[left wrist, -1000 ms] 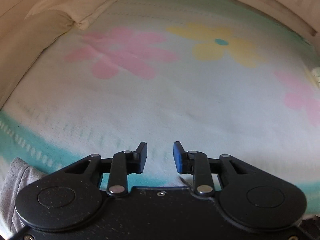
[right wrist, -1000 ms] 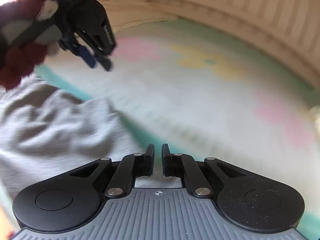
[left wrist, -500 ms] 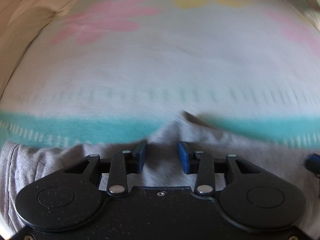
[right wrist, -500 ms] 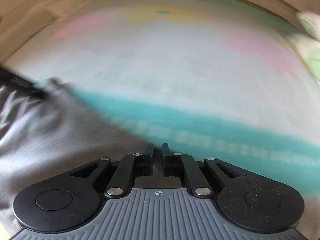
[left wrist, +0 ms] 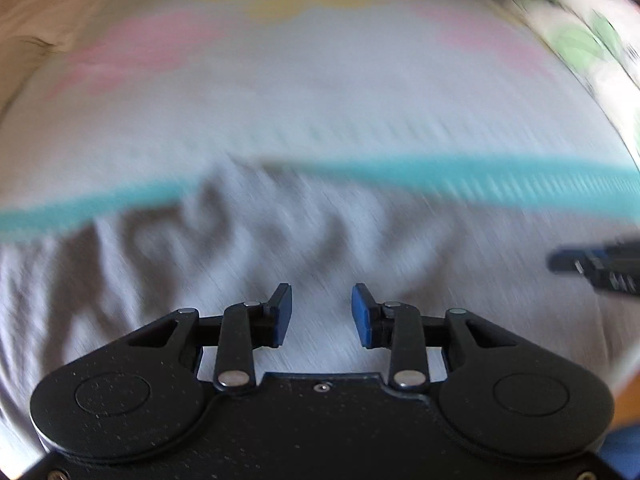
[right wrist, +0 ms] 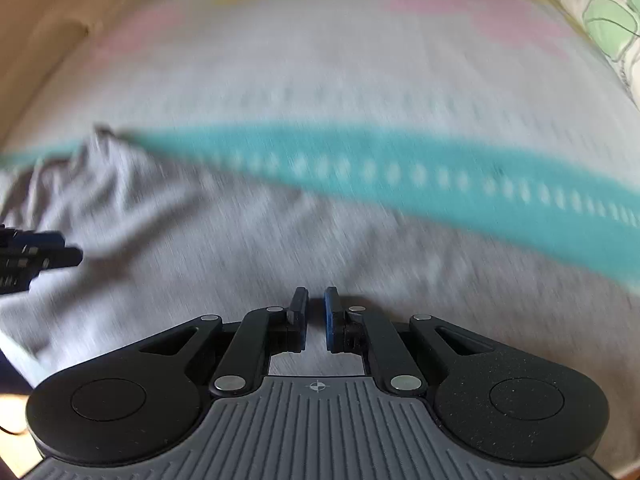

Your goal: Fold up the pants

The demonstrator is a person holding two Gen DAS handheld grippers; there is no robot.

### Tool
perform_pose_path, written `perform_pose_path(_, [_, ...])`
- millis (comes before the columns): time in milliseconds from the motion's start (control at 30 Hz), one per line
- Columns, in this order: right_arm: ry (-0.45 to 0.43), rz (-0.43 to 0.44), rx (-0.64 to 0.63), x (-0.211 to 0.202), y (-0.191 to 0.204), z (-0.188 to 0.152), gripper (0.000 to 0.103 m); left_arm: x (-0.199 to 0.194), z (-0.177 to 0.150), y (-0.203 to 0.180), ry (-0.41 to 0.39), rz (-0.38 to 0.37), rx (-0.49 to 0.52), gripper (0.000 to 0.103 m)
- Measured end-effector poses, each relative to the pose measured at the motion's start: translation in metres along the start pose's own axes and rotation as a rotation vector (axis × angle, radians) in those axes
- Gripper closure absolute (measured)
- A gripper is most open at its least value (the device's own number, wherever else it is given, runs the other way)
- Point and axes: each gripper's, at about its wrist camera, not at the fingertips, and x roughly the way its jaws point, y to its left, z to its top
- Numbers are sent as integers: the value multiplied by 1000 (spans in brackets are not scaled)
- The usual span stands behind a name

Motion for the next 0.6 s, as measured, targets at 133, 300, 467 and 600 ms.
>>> perform_pose_path(133, [58, 5, 34, -12, -6, -28, 95, 8, -40, -10, 63, -26, 46, 58])
perform_pose_path(300, [134, -4, 48, -23, -13, -46, 95, 1, -64, -24, 57, -11, 135, 56])
perform_pose_path(467, [126, 9, 105, -29, -21, -49, 95, -8, -81, -34, 69, -35, 205, 55])
perform_pose_path(600, [-1, -32, 239, -45, -42, -41, 94, -23, -72, -34, -28, -85, 135, 55])
